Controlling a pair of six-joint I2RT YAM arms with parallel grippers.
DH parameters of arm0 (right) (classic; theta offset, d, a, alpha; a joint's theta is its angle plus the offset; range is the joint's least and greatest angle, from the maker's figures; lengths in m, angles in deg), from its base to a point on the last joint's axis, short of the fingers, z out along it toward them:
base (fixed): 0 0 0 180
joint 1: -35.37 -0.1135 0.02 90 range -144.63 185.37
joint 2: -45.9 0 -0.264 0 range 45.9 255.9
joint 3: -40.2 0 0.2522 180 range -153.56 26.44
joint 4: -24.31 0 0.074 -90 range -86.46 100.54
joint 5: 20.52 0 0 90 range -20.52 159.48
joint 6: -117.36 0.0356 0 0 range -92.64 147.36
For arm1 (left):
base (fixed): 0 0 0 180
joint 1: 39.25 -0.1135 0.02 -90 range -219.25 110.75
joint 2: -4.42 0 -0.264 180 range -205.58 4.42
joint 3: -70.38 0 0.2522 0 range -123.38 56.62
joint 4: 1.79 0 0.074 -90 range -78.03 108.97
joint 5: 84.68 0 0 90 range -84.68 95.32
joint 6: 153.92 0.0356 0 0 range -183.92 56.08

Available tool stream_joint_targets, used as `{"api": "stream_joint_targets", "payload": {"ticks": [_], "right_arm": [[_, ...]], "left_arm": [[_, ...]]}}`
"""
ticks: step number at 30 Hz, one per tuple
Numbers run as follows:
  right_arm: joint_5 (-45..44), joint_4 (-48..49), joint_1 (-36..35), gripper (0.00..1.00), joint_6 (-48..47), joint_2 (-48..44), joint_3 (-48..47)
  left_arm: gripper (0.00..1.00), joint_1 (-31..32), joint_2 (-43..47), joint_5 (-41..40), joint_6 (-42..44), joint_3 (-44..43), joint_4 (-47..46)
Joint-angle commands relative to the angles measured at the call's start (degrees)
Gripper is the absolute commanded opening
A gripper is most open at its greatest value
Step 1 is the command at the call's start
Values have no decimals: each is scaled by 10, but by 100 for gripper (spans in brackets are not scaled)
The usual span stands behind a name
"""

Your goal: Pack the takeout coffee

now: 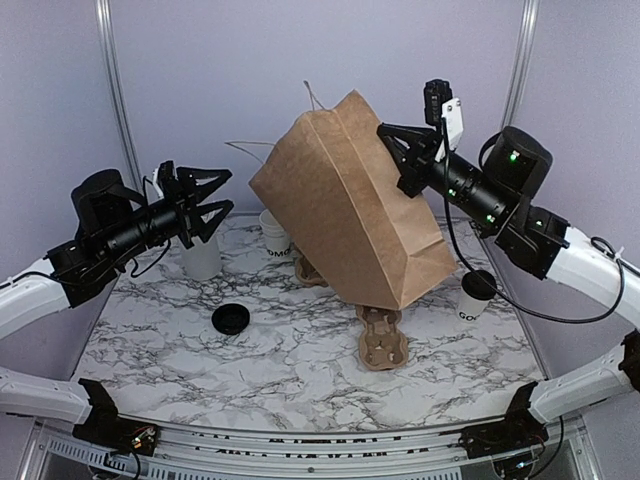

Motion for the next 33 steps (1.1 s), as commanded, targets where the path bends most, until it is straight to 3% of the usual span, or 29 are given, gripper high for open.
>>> {"api": "stream_joint_targets", "payload": {"ticks": [1, 6, 14, 18, 24, 33], "right_arm": [[-82, 41, -64, 0, -66, -5, 6], [-127, 50, -113, 0, -98, 9, 12], [-130, 53, -136, 0, -96, 18, 16], [-134, 48, -142, 0, -95, 18, 18], [-138, 44, -144, 0, -91, 24, 21], [-146, 45, -150, 0, -91, 36, 26]], "left_arm": [[68, -3, 2, -5, -42, -12, -68], [73, -3, 20, -41, -62, 14, -101], [77, -59, 58, -104, -106, 68, -113], [77, -101, 40, -53, -129, 57, -132], [77, -108, 7, -13, -162, 48, -145], [69, -123, -31, 18, -194, 47, -172]]}}
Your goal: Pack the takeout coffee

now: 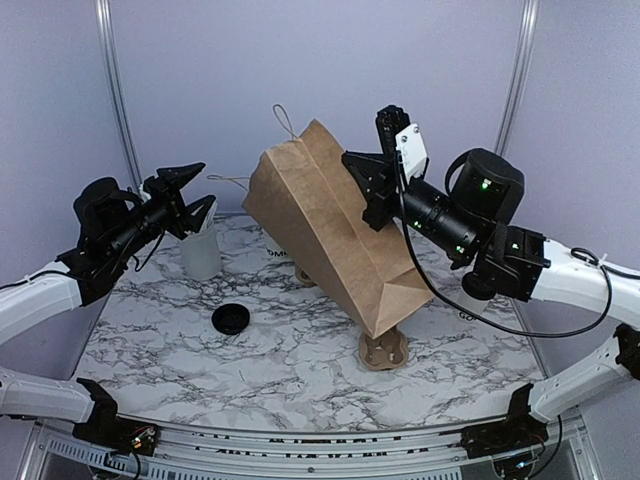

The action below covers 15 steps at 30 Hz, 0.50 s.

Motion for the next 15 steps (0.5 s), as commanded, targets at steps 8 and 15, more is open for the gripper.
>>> {"api": "stream_joint_targets", "payload": {"ticks": [8, 15], "right_arm": [[-15, 25, -9, 0, 10, 4, 13], [-18, 25, -13, 0, 14, 7, 16]], "left_arm": [[63, -26, -33, 47, -47, -10, -64], [53, -26, -48, 52, -56, -7, -76]]}}
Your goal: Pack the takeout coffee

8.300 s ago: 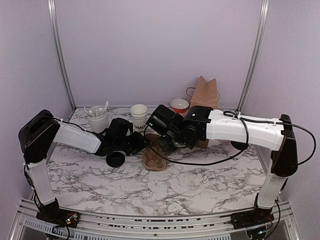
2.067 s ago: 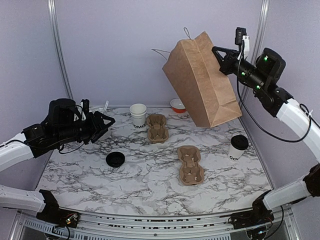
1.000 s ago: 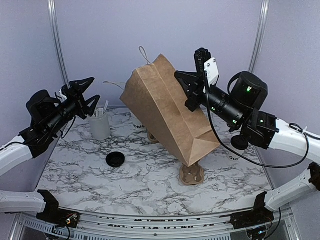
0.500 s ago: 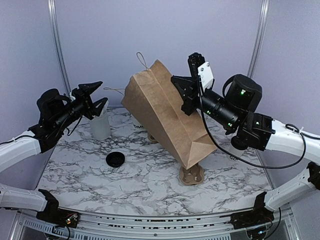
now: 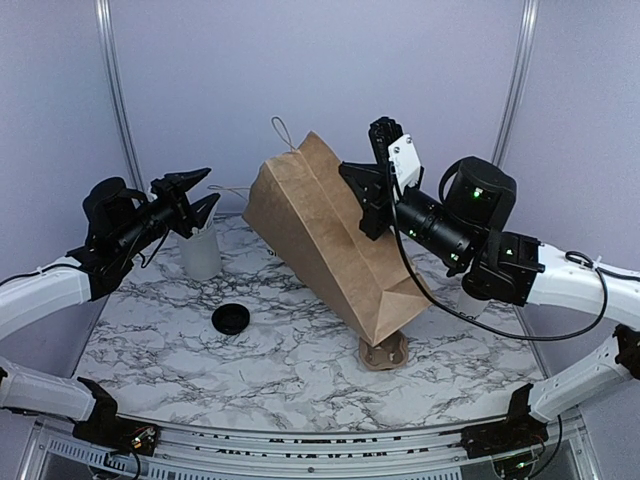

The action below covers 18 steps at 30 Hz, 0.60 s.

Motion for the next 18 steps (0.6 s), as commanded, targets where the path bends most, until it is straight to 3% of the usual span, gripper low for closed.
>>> {"api": "stream_joint_targets", "payload": {"ticks": [1, 14, 18], "right_arm": [[-9, 21, -10, 0, 10, 2, -5], [-11, 24, -19, 0, 18, -6, 16], [-10, 26, -20, 0, 19, -7, 19]], "left_arm": [[52, -2, -4, 9, -7, -5, -36], [43, -2, -14, 6, -4, 1, -36], [37, -2, -17, 8, -3, 1, -35]]}}
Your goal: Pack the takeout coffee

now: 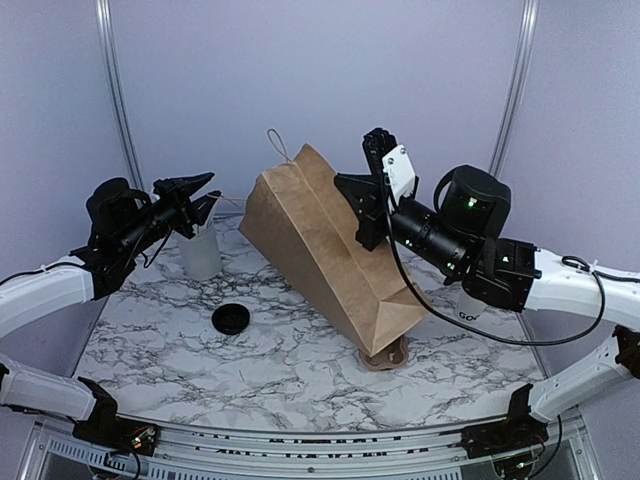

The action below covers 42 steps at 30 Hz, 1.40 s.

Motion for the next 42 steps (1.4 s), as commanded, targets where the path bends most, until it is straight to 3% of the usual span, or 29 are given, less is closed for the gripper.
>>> {"api": "stream_joint_targets", "payload": {"ticks": [1, 6, 12, 18, 21, 35, 42], "right_arm": [[-6, 25, -7, 0, 10, -8, 2], [-6, 30, -8, 0, 15, -11, 11], [-10, 22, -8, 1, 35, -16, 20], [-20, -57, -8, 42, 91, -36, 5], [-36, -101, -8, 58, 119, -56, 5], [-77, -198, -8, 85, 182, -187, 16], [-103, -252, -1, 91, 195, -165, -30]], "left_arm": [[35, -2, -2, 7, 5, 2, -23], [28, -2, 0, 12, 11, 3, -22], [0, -2, -8, 38, 40, -9, -15], [0, 4, -31, 123, 91, -46, -14], [0, 20, -45, 155, 110, -65, -13], [0, 60, -55, 227, 236, -175, 105], [0, 97, -55, 239, 289, -185, 140]]}}
